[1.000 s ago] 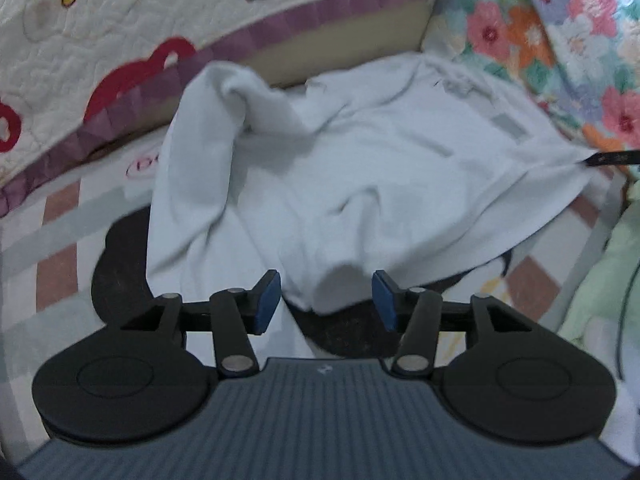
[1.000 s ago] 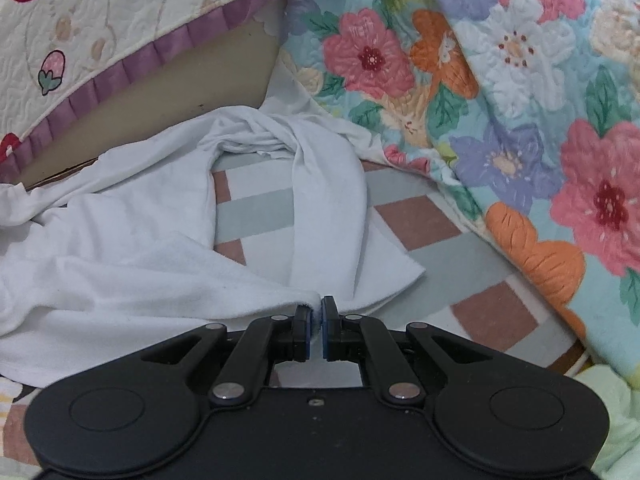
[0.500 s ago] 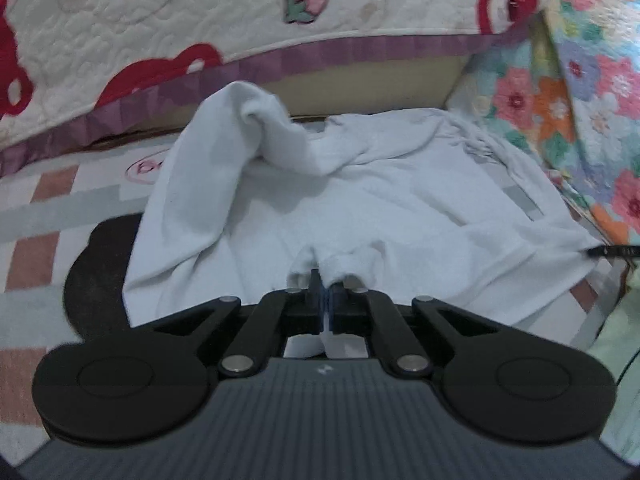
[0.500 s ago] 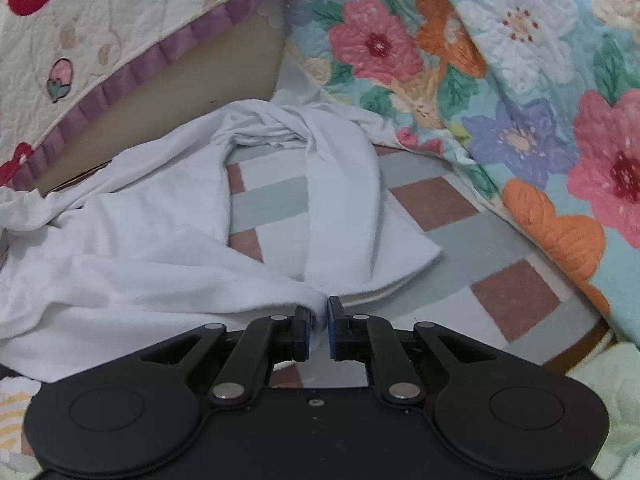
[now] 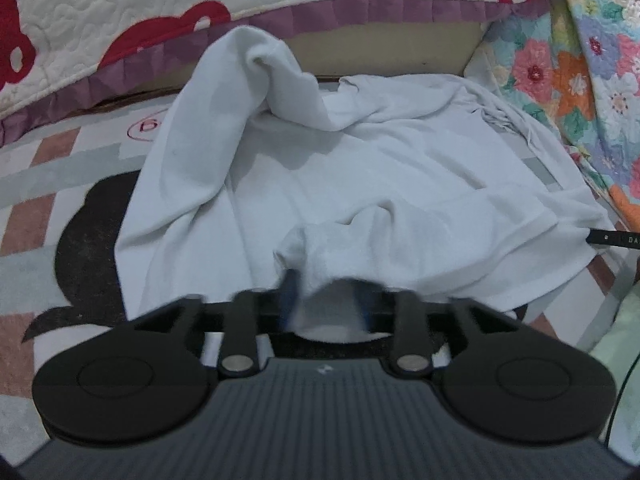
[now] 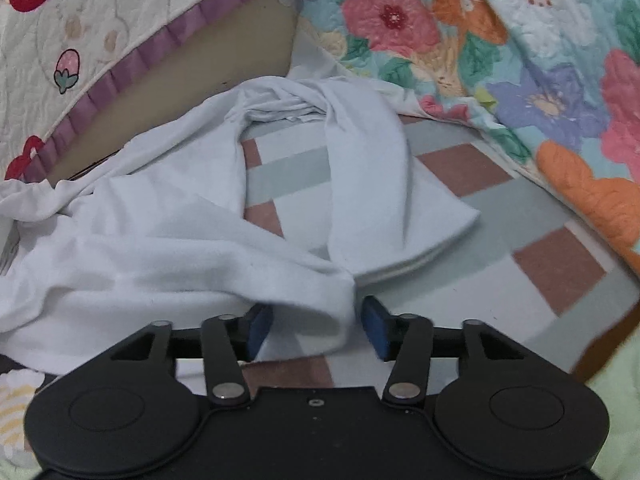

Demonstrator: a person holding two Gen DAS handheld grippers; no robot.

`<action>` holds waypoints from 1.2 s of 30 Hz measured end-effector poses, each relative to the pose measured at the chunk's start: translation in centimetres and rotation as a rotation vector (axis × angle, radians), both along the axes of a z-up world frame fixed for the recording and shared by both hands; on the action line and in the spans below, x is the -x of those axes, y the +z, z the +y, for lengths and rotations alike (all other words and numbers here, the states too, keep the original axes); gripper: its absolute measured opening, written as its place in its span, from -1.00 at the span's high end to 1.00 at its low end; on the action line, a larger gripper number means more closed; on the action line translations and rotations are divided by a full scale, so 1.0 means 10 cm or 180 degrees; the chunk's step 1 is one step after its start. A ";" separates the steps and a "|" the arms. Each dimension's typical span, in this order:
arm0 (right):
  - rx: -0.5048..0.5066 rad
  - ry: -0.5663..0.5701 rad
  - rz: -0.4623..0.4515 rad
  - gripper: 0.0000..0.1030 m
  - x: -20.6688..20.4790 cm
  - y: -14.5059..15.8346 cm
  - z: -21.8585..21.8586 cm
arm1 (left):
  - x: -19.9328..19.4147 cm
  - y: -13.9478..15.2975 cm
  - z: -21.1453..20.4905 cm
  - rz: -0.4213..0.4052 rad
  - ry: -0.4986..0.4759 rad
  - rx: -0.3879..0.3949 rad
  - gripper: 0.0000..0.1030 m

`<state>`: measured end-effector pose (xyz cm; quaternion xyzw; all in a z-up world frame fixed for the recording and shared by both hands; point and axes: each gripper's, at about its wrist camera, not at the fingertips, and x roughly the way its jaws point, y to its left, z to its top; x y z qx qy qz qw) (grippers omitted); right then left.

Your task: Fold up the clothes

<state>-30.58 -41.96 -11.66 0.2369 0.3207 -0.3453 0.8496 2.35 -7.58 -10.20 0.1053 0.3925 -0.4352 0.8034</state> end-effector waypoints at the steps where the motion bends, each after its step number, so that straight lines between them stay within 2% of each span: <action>1: 0.0014 0.0024 0.0009 -0.16 -0.04 0.00 -0.02 | -0.01 -0.03 -0.02 0.0026 0.0013 -0.0010 0.21; 2: 0.0028 0.0063 0.0015 -0.13 -0.09 0.00 -0.04 | -0.02 -0.07 -0.04 0.0052 0.0027 -0.0020 0.47; 3: 0.0027 0.0113 0.0003 0.35 -0.12 0.01 -0.06 | -0.04 -0.10 -0.06 0.0078 0.0040 -0.0030 0.92; 4: 0.0006 0.0147 -0.0014 0.79 -0.13 0.03 -0.07 | -0.03 -0.10 -0.08 0.0074 0.0040 -0.0071 0.92; 5: -0.0025 0.0126 -0.0049 0.84 -0.12 0.08 -0.08 | 0.01 -0.04 -0.07 0.0020 0.0055 -0.0084 0.93; 6: -0.0025 0.0057 -0.0150 0.84 -0.05 0.18 -0.06 | 0.04 0.02 -0.06 -0.0034 0.0070 -0.0095 0.93; 9: 0.0081 -0.0178 -0.0512 0.87 0.32 0.64 0.07 | 0.18 0.40 0.22 -0.0013 0.0211 0.0201 0.93; 11: 0.0187 -0.0189 -0.0529 0.87 0.56 0.86 0.19 | 0.27 0.61 0.45 0.0027 0.0334 0.0389 0.93; 12: 0.0208 -0.0168 -0.0476 0.87 0.65 0.91 0.25 | 0.31 0.61 0.54 0.0097 0.0401 0.0361 0.93; 14: 0.0096 -0.0090 -0.0328 0.87 0.72 0.80 0.34 | 0.39 0.53 0.66 0.0231 0.0478 0.0242 0.93; 18: -0.0043 -0.0008 -0.0056 0.87 0.61 0.35 0.41 | 0.65 0.38 0.73 0.0002 0.0407 -0.0262 0.93; 20: -0.0049 -0.0008 -0.0195 0.87 0.55 0.39 0.35 | 0.67 0.47 0.83 0.0132 0.0517 -0.0150 0.95; 22: -0.0016 -0.0005 -0.0333 0.87 0.50 0.46 0.29 | 0.72 0.69 0.90 -0.0029 0.0569 -0.0055 0.96; 24: 0.0233 0.0033 -0.0473 0.87 0.49 0.74 0.25 | 0.76 0.92 0.96 -0.0180 0.0620 0.0060 0.96; 26: 0.0436 0.0050 -0.0654 0.87 0.55 1.05 0.21 | 0.82 1.15 1.05 -0.0199 0.0650 0.0230 0.96; 28: 0.0547 0.0103 -0.0831 0.88 0.65 1.33 0.20 | 0.92 1.37 1.12 -0.0282 0.0672 0.0279 0.96; 30: 0.0621 0.0262 -0.0893 0.88 0.75 1.64 0.29 | 1.15 1.56 1.21 -0.0471 0.0599 0.0149 0.96; 32: 0.0771 0.0372 -0.0865 0.88 0.90 1.87 0.50 | 1.45 1.61 1.38 -0.0484 0.0574 0.0024 0.96; 33: 0.0815 0.0395 -0.0840 0.88 0.98 1.93 0.60 | 1.54 1.51 1.44 -0.0320 0.0595 -0.0031 0.96; 36: 0.0631 0.0256 -0.0553 0.89 1.24 1.67 0.69 | 1.66 1.11 1.49 0.0111 0.0569 -0.0214 0.96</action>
